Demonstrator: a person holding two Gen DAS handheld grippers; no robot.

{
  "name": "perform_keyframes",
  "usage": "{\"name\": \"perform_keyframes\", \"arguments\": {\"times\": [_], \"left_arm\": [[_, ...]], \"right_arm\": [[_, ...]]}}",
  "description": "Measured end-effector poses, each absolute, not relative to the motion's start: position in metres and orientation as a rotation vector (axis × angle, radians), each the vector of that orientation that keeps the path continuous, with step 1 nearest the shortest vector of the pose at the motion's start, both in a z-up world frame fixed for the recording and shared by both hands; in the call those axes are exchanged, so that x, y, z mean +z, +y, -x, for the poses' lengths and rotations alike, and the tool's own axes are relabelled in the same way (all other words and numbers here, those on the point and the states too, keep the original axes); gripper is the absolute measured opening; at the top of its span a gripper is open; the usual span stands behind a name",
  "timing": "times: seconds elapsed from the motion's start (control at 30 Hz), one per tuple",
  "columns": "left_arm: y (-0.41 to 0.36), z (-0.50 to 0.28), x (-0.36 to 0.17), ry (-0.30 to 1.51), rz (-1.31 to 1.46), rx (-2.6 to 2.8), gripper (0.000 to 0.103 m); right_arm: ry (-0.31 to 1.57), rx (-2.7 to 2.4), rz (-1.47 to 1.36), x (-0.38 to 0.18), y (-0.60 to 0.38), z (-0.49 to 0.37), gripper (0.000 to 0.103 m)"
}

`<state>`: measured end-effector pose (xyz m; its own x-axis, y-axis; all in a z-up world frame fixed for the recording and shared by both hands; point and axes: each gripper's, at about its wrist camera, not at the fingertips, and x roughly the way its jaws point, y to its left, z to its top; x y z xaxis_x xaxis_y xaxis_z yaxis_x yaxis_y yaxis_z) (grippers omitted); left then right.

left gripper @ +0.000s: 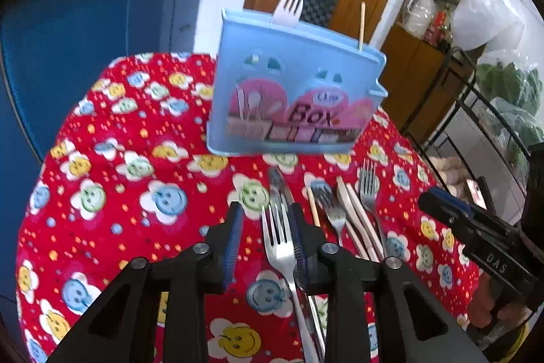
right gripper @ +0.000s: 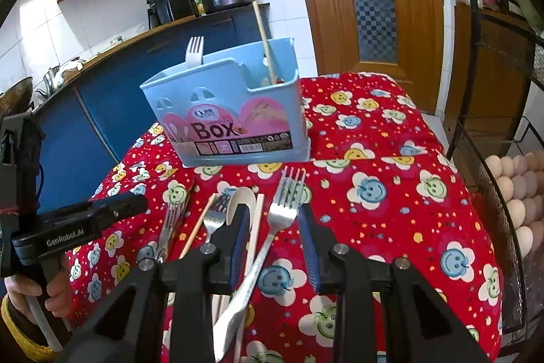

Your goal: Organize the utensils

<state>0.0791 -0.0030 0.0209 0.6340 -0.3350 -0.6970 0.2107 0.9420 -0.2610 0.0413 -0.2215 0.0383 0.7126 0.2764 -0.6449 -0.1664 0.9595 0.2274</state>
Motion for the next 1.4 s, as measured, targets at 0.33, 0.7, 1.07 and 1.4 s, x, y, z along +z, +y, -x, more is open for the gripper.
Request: {"name": "perform_keyframes", "arguments": {"times": [0.33,0.7,1.07,1.4], "left_arm": [[-0.011,-0.084,-0.004,0.917,0.16,-0.328,0.04],[-0.019,-0.09,-0.016,0.936,0.122,-0.312,0.04],[-0.02,-0.097,-0.017,0.92,0.123,-0.316,0.033],[-0.012,-0.096,-0.01,0.872,0.203,-0.324,0.006]], "right_arm": [[0.765,0.232,-0.177,0.028,-0.229,-0.042,0.033],[0.78,0.224,-0.184,0.022,-0.232,-0.046,0.033],[0.803,0.233,-0.191,0.017,-0.234,-0.053,0.033],[0.837,0.247,-0.202,0.013,-0.235,-0.072,0.033]]}}
